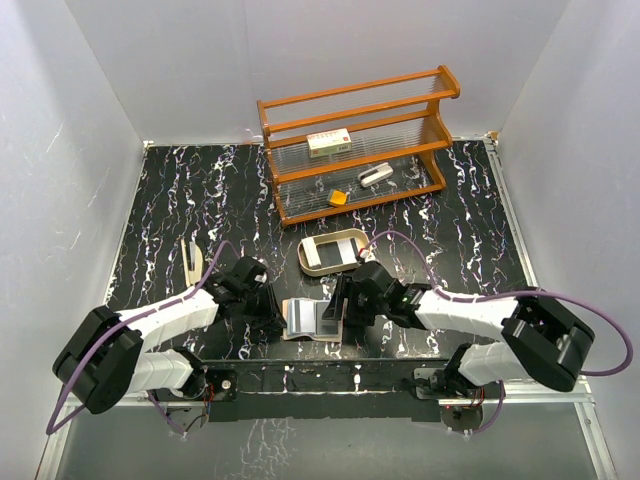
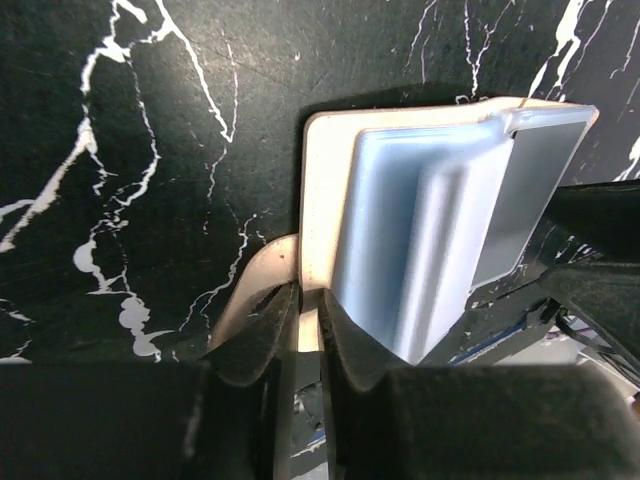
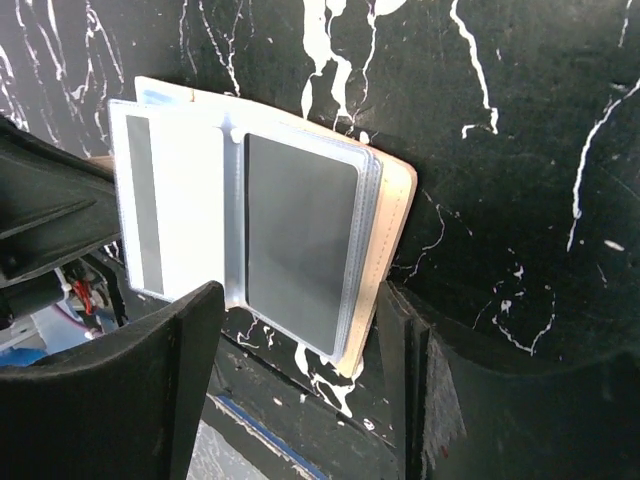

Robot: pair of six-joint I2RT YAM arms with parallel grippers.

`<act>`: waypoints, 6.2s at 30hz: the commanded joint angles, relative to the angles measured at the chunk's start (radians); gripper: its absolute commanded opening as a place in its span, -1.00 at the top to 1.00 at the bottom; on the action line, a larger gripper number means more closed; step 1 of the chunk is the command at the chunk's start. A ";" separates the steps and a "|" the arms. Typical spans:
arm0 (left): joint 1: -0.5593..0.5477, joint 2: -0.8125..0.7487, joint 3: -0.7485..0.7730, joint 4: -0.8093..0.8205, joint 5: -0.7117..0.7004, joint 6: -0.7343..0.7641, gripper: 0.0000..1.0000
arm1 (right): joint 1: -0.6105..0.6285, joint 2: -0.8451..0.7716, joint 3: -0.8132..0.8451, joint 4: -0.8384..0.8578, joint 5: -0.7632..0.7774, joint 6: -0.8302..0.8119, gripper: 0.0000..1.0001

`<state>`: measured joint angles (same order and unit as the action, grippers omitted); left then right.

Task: Put the credit cards into the card holder
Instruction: Close the card holder at the center of the board.

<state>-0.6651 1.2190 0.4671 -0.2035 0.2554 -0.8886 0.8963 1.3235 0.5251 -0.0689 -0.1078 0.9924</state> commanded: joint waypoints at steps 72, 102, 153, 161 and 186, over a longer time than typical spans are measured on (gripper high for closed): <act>-0.010 -0.030 -0.019 0.124 0.131 -0.075 0.82 | 0.012 -0.156 0.065 -0.004 -0.026 0.023 0.87; 0.175 -0.115 0.111 -0.229 -0.088 0.028 0.37 | 0.044 0.199 0.167 0.094 -0.099 -0.047 0.48; 0.209 0.058 0.046 -0.120 0.101 0.042 0.74 | 0.162 0.212 0.418 -0.275 0.217 -0.123 0.56; 0.210 0.069 0.087 -0.198 0.071 0.082 0.65 | 0.163 0.281 0.389 -0.228 0.173 -0.126 0.63; 0.208 0.058 -0.053 0.034 0.257 -0.042 0.90 | 0.184 0.296 0.352 -0.222 0.168 -0.103 0.64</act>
<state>-0.4576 1.2594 0.4622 -0.3115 0.3958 -0.8818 1.0615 1.6119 0.9024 -0.3172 0.0727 0.8776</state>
